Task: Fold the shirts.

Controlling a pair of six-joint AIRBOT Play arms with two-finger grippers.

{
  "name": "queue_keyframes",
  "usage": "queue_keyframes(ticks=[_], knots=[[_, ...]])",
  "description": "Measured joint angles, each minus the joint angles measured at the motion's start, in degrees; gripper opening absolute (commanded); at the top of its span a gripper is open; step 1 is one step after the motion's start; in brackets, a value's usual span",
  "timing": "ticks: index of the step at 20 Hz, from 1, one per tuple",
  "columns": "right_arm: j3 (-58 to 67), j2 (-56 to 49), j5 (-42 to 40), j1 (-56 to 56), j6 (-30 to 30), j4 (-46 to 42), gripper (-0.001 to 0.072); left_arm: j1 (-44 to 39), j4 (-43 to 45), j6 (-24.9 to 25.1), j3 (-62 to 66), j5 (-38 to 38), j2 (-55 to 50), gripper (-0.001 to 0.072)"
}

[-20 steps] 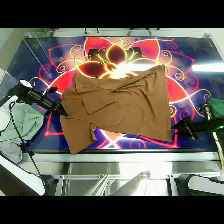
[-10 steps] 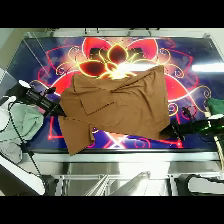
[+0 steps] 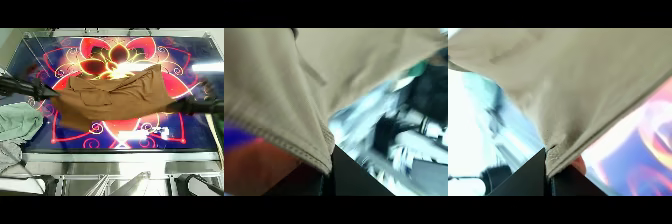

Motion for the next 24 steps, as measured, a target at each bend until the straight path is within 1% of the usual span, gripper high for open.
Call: queue_keyframes(ticks=[2,4,6,9,11,12,15,16,18,19,21,22,24], knots=[[5.99,7.85,1.36,-1.46,-0.44,6.54,0.0018,2.56,-10.34,3.76,-2.69,-0.39,12.28,0.0021],[12.7,14.71,1.92,-4.52,-0.87,12.61,0.0018,6.6,-19.52,7.28,-3.91,-2.86,23.85,0.0021],[19.21,20.11,1.07,-8.39,-0.85,16.41,0.0018,13.7,-28.89,10.34,-2.8,-4.55,34.69,0.0021],[27.78,25.2,-2.14,-12.5,0.52,19.8,0.0017,25.88,-40.68,12.66,1.75,-2.43,45.24,0.0021],[32.7,26.62,-3.74,-13.66,1.18,21.29,0.0017,29.77,-47.28,12.81,5.18,-1.03,47.25,0.0021],[34.67,26.88,-4.52,-14.01,1.38,21.57,0.0017,30.38,-48.98,12.35,6.73,-0.68,46.93,0.0021],[37.86,26.38,-5.84,-14.12,3.15,19.15,0.0016,29.68,-52.28,7.61,8.61,0.15,43.06,0.0021],[38.23,25.92,-6.12,-13.51,3.96,17.18,0.0016,28.81,-52.13,5.57,7.82,0.39,41.33,0.002],[37.86,24.81,-6.25,-11.58,5.07,13.16,0.0016,26.21,-49.09,1.88,4.68,0.57,37.83,0.0021],[37.51,24.26,-6.51,-10.78,5.44,11.76,0.0016,24.79,-47.87,0.7,2.69,0.61,36.44,0.002],[37.03,23.65,-6.56,-9.68,5.95,10.03,0.0016,21.99,-48.7,-0.35,-1.49,-0.92,35.1,0.002],[36.94,23.71,-6.56,-9.4,6.1,9.75,0.0016,20.92,-51.1,-0.33,-3.19,-1.66,35.04,0.002],[36.76,24.7,-6.6,-8.98,6.25,8.9,0.0016,19.41,-58.95,0.66,-5.51,-3.93,36.48,0.0021]])
